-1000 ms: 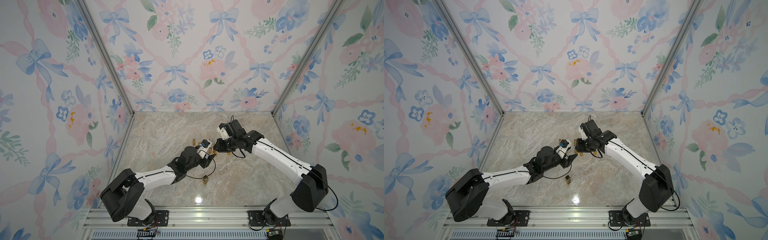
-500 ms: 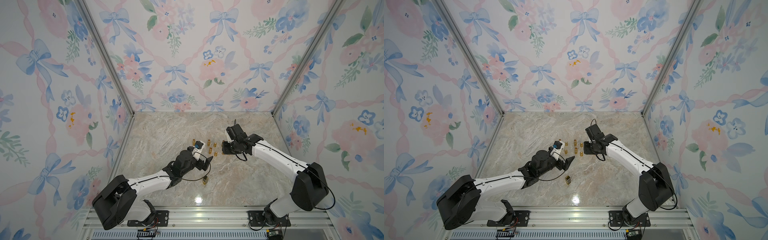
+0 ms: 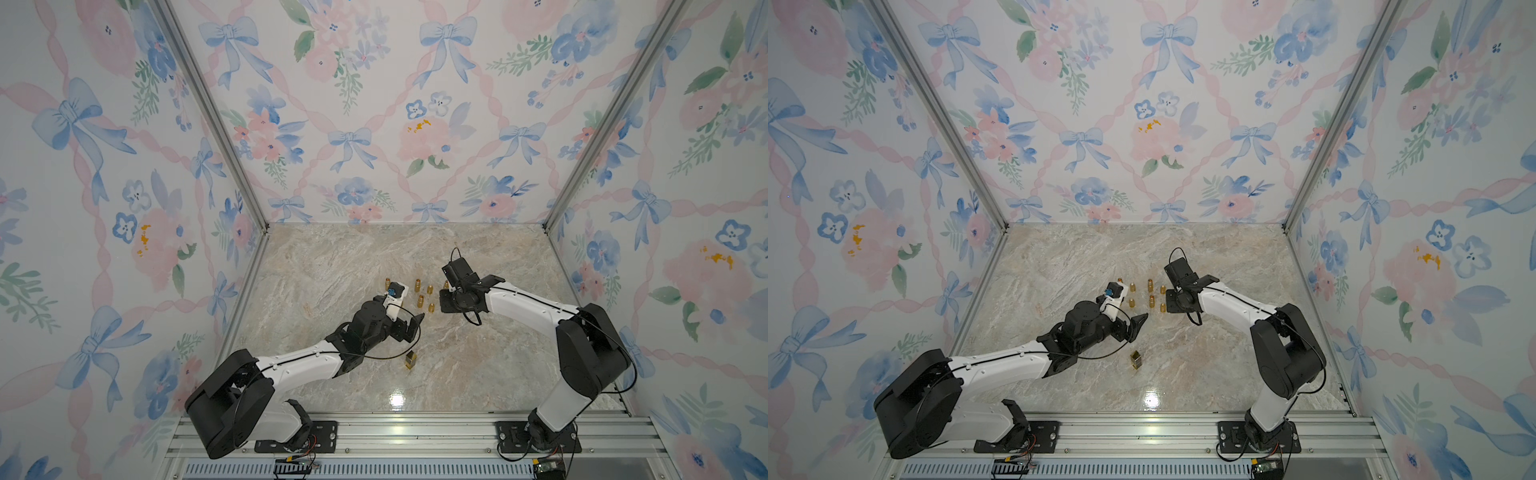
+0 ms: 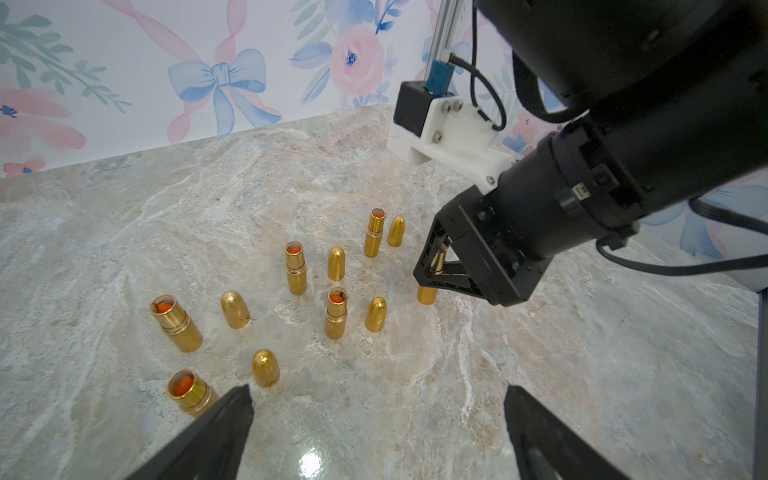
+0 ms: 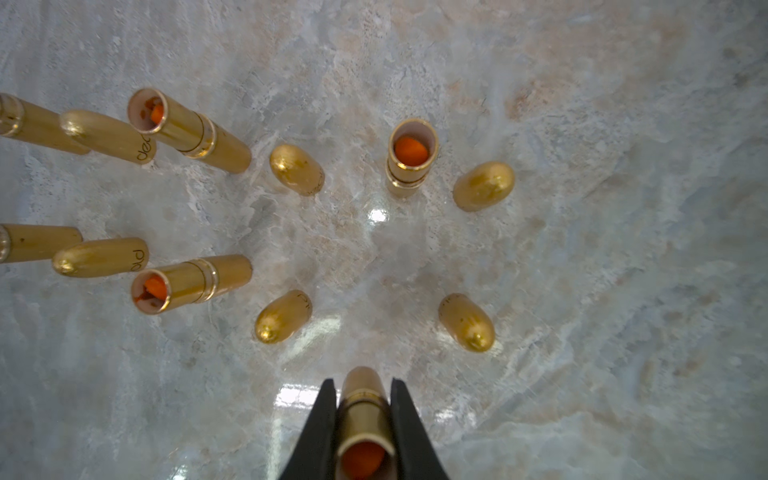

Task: Open the lipstick cap
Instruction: Place the lipstick at the center of the board.

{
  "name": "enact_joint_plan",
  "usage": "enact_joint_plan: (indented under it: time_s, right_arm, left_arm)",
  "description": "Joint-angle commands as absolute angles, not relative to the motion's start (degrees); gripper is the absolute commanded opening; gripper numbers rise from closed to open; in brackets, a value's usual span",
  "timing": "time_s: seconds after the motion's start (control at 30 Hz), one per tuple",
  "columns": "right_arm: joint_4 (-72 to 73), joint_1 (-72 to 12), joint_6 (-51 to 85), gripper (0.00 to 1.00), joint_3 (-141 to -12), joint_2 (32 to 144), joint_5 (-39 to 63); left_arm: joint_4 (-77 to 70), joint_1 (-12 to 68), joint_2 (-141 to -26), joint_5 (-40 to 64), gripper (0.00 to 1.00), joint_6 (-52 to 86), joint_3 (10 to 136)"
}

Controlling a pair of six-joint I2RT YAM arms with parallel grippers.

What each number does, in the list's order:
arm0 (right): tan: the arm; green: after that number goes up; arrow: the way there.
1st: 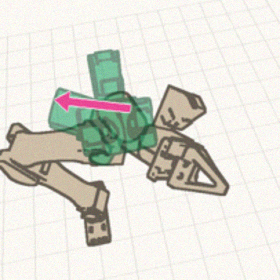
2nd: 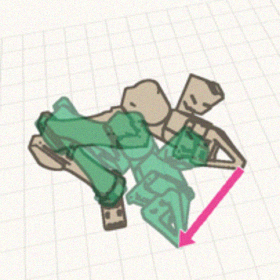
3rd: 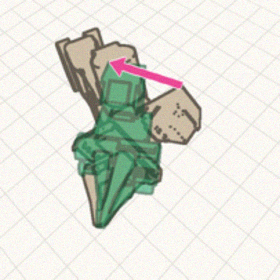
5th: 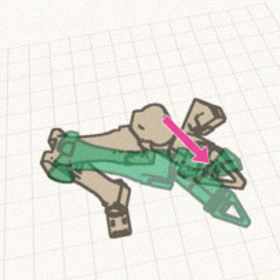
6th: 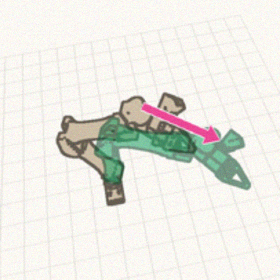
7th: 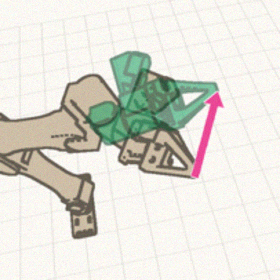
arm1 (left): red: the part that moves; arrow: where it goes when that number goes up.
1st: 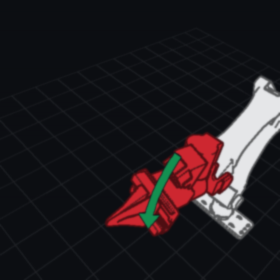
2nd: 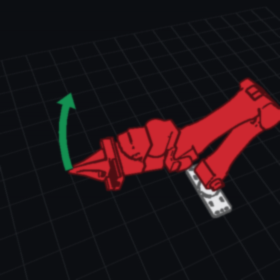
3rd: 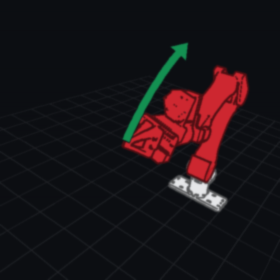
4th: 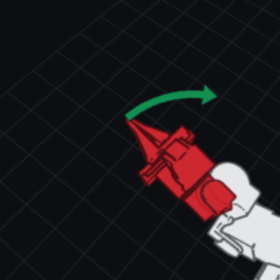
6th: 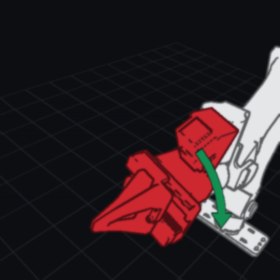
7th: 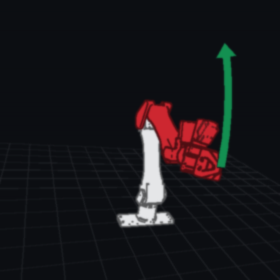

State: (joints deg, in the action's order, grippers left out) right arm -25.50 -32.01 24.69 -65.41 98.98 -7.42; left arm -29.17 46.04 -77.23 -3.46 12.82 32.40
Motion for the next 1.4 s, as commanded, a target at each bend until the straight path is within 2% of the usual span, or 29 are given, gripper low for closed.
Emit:
enact_joint_plan:
  time_s: [0.0, 0.63, 1.23, 1.37]
  right_arm:
    - [-23.08, -31.84, 23.52, 0.20, -65.03, 100.67, -9.66]
    - [-21.20, -32.17, 21.56, 0.22, -65.29, 104.85, -12.48]
    - [-24.18, -32.86, 21.32, 0.36, -68.04, 102.80, -12.38]
    - [-26.96, -33.04, 21.39, 0.42, -69.66, 101.36, -12.28]
  left_arm:
    - [-28.12, 45.70, -78.39, -4.48, 0.98, 14.02, 33.90]
    - [-27.46, 45.70, -81.03, -5.27, 0.98, 12.83, 35.77]
    - [-26.88, 45.62, -79.90, -6.14, 0.98, 12.30, 35.07]
    - [-26.18, 45.62, -78.88, -5.95, 0.98, 12.61, 34.57]
